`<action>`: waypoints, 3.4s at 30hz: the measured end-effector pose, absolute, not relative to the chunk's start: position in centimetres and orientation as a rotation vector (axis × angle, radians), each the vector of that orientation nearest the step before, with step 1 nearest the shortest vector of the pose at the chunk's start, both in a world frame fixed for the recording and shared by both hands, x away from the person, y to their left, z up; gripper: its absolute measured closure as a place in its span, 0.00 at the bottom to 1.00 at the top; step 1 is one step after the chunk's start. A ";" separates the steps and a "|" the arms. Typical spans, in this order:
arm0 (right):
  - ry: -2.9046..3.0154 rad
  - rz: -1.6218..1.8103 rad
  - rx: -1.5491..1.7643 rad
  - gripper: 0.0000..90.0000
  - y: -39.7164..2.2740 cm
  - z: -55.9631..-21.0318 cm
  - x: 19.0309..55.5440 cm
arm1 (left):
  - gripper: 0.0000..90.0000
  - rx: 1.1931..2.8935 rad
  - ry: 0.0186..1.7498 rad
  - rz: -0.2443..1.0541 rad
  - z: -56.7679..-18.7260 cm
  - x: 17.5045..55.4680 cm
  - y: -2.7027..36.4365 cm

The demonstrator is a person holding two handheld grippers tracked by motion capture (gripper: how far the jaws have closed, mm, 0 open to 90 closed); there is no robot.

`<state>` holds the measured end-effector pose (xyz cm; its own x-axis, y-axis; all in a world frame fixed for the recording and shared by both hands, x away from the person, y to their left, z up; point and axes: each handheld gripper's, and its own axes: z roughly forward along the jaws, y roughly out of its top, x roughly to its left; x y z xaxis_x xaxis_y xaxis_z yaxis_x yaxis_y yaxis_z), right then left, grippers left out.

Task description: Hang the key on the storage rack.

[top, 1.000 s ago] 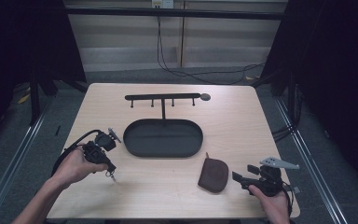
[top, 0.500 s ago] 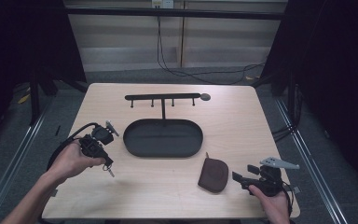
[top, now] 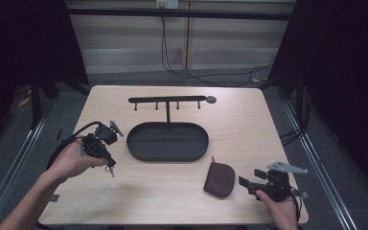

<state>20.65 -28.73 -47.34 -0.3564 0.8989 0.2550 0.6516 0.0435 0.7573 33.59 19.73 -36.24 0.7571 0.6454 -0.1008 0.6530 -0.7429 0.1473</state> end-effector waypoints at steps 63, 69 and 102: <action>2.052 1.219 1.577 0.24 -28.7 -47.4 20.7 | 0.99 2.757 1.039 0.040 -27.8 39.9 14.7; 2.048 1.222 1.577 0.24 -28.8 -47.4 20.7 | 0.99 2.756 1.047 0.042 -27.5 41.1 13.9; 2.059 1.233 1.580 0.24 -28.9 -47.4 20.7 | 0.99 2.734 1.162 0.018 -27.7 46.2 12.2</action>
<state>20.70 -28.89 -47.42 -0.3701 0.8878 0.2736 0.6605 0.0443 0.7495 46.22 12.17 -27.75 0.6964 0.7155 -0.0557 0.7135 -0.6819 0.1613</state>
